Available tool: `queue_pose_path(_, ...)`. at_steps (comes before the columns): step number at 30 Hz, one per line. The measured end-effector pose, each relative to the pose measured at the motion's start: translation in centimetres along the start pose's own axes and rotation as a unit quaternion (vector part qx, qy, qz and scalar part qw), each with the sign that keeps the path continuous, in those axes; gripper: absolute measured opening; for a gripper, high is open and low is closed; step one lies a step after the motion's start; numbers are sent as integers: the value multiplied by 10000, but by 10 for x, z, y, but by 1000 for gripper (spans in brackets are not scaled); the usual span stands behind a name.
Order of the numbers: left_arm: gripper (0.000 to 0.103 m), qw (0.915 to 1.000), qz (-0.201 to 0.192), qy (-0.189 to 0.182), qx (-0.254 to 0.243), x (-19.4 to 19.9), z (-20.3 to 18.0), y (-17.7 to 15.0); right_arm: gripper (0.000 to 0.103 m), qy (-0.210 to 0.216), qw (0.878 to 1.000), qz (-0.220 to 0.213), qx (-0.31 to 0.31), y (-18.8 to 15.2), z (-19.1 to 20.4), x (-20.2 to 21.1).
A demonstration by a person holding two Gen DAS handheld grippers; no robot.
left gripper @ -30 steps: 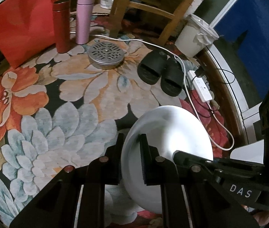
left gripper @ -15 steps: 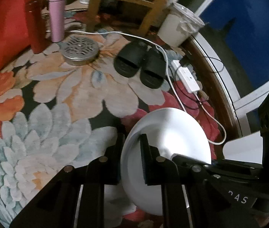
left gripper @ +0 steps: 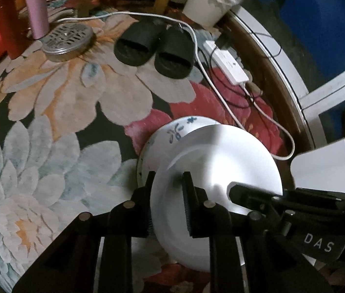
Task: Organize plates and bowls
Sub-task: 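Carry the last white bowl with both tools to the bear plate stack, then lower the white bowl onto the stacked bowls and open both tools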
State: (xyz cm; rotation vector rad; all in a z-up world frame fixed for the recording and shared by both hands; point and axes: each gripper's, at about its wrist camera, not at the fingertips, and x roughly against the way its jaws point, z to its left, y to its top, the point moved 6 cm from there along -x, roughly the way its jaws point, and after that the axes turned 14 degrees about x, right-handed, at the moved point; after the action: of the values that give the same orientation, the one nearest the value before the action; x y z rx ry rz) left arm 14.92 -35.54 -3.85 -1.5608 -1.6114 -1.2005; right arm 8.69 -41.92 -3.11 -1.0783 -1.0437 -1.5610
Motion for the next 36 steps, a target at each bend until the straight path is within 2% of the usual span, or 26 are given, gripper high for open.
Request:
queue_pose_path(10,19,9975,266,329,-562,-29,-10,-17,14,-156,9995,283,-9,-12,-19,-25)
queue_pose_path(25,20,9942,642,420,-752,-49,-10,-32,14,-153,9989,448,-64,-17,-30,-41)
queue_pose_path(29,32,9948,730,256,-666,-49,-11,-32,14,-22,9989,429,-191,-18,-33,-41)
queue_pose_path(34,39,9951,802,140,-560,-48,-13,-30,14,27,9987,403,-312,-17,-36,-38)
queue_pose_path(35,45,9952,805,97,-557,-47,-13,-30,14,34,9986,392,-339,-17,-37,-37)
queue_pose_path(36,58,9951,795,26,-580,-46,-15,-30,14,58,9986,372,-378,-16,-38,-36)
